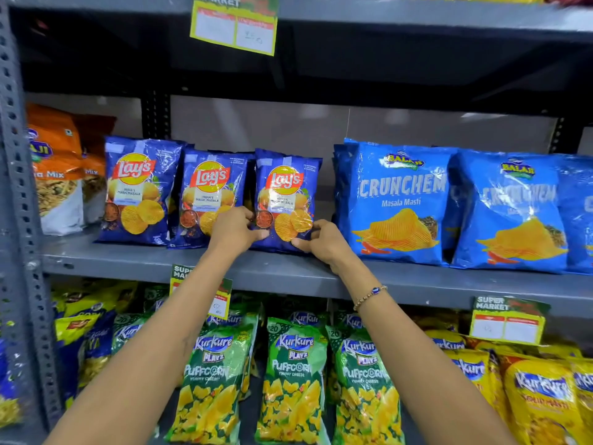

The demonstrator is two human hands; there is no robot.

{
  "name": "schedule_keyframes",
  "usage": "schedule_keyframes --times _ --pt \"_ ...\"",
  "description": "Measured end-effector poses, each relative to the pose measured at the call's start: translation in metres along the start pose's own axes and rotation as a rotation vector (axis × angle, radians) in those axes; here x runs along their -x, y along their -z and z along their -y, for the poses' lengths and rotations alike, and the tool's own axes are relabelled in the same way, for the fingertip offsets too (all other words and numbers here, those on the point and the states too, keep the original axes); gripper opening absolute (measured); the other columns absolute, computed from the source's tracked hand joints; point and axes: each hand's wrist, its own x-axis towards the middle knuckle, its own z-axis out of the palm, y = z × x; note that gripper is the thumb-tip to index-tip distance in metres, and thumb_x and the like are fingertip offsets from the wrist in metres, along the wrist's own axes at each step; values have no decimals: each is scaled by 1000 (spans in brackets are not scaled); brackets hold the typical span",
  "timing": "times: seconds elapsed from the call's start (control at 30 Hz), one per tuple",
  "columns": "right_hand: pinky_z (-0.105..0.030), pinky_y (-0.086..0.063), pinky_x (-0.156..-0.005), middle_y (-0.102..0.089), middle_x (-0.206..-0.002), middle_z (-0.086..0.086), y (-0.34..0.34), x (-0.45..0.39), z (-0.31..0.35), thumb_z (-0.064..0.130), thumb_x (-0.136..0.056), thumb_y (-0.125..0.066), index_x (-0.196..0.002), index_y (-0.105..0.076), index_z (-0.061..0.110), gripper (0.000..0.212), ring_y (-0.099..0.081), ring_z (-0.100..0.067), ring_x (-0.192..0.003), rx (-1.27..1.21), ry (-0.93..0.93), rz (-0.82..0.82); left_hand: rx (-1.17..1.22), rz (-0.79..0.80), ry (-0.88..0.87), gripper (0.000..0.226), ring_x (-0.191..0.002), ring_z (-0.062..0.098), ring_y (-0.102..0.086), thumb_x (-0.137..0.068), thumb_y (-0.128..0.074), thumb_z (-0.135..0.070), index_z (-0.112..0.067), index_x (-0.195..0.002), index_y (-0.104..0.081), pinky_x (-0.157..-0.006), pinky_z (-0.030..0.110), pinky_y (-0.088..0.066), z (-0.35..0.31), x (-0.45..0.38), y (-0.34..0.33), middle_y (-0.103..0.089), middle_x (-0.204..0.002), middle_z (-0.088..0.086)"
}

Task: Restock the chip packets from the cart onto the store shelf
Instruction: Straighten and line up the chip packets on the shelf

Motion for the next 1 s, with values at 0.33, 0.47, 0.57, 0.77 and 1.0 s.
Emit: schedule_keyframes --times 0.33,0.47,0.57,0.77,1.0 --pt "-30 -41 -79 -49 -82 8 4 7 -1 21 -76 -75 -120 -50 7 52 -51 -17 -91 82 49 -59 31 -48 -11 65 -120 32 -55 -77 -74 -32 -4 -131 -50 -102 44 -45 4 3 -14 -58 -131 16" --pt "-28 -39 -79 -52 -102 -1 4 9 2 22 -78 -73 -121 -48 6 53 -49 -17 -95 123 75 -31 33 -61 -6 61 -120 33 -54 -79 -73 -30 -3 -130 -51 -101 44 -45 7 3 -16 -58 -130 16" --pt "-28 -40 -82 -57 -112 -6 3 8 2 22 -79 -73 -124 -46 6 55 -54 -21 -103 127 72 -18 15 -69 -9 61 -121 33 -53 -80 -72 -31 -3 -130 -50 -102 45 -44 8 2 -17 -58 -131 17" --pt "-29 -41 -80 -52 -101 0 2 6 0 24 -78 -73 -124 -47 6 55 -51 -17 -95 130 71 -12 -52 -144 -58 50 -111 35 -58 -81 -70 -29 -1 -120 -55 -94 43 -48 7 7 -22 -64 -118 18" --pt "-29 -42 -82 -53 -107 -2 4 12 2 29 -73 -77 -126 -47 6 65 -53 -19 -100 124 45 5 -162 -309 -108 41 -97 34 -59 -80 -71 -28 -1 -106 -54 -73 36 -42 2 18 -26 -61 -106 17"
